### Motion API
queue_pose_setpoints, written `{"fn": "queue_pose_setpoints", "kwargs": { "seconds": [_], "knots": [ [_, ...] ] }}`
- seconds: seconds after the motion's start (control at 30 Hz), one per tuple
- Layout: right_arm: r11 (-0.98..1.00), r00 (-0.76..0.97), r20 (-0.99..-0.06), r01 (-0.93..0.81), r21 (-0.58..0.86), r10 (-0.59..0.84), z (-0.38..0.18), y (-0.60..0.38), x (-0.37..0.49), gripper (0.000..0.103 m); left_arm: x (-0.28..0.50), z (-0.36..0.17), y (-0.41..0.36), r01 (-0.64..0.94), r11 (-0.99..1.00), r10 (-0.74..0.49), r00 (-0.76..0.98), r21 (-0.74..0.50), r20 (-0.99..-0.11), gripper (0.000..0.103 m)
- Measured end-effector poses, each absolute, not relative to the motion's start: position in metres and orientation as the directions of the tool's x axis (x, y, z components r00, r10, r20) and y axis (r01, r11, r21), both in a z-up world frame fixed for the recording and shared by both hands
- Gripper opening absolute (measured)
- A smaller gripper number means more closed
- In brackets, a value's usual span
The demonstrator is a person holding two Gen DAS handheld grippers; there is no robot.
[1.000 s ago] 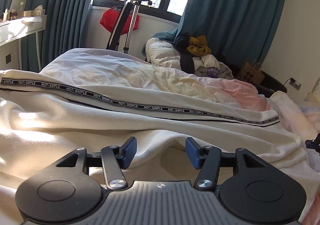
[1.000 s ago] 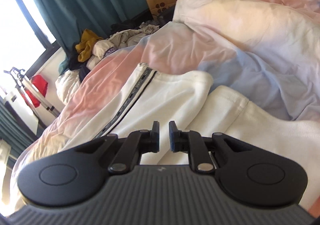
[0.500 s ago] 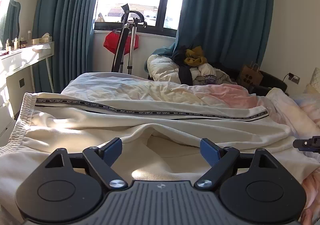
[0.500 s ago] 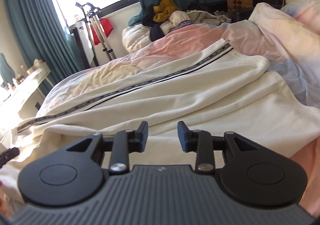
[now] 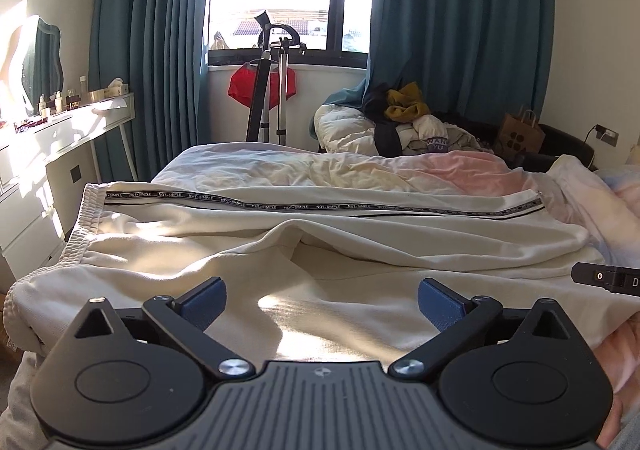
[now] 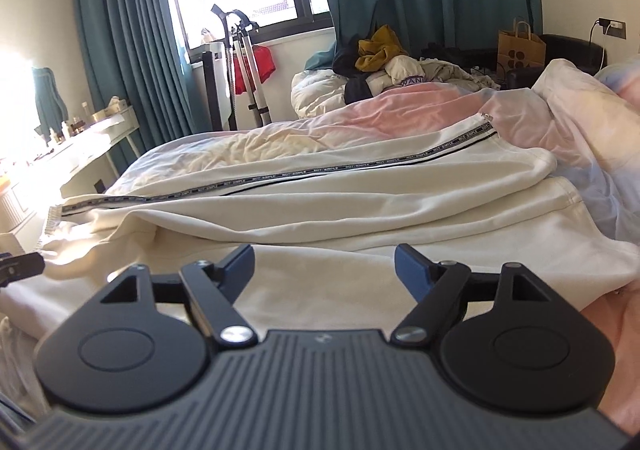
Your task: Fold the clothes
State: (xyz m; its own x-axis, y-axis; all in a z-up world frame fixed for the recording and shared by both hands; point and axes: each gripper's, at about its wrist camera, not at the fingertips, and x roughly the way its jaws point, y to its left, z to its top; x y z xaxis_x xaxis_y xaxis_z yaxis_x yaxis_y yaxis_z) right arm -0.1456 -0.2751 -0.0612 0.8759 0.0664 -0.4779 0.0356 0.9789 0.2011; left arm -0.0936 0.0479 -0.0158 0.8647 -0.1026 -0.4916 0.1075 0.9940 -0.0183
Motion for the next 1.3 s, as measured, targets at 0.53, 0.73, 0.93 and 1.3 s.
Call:
{"fn": "queue_pose_setpoints", "kwargs": {
  "seconds": [0.53, 0.73, 0.93, 1.3],
  "knots": [
    [0.962, 0.848, -0.529, 0.131, 0.238, 0.015, -0.078, -0.285, -0.129, 0.079, -0.063, -0.035, 0.084, 0.013, 0.990, -0.088, 0.838, -0.143, -0.539, 0.103],
    [0.809, 0.873, -0.473, 0.360, 0.465, -0.117, -0.075, -0.351, -0.144, 0.079, -0.059, -0.031, 0.193, -0.264, 0.854, -0.046, 0.821, -0.449, -0.570, 0.102],
    [0.527, 0.859, -0.450, 0.507, 0.682, -0.244, -0.090, -0.415, -0.180, 0.079, -0.071, -0.054, 0.285, -0.466, 0.612, -0.039, 0.789, -0.639, -0.613, 0.099],
    [0.105, 0.728, -0.568, 0.646, 0.756, -0.384, -0.141, -0.473, -0.219, 0.081, -0.068, -0.101, 0.329, -0.552, 0.421, -0.125, 0.751, -0.720, -0.649, 0.083]
  ]
}}
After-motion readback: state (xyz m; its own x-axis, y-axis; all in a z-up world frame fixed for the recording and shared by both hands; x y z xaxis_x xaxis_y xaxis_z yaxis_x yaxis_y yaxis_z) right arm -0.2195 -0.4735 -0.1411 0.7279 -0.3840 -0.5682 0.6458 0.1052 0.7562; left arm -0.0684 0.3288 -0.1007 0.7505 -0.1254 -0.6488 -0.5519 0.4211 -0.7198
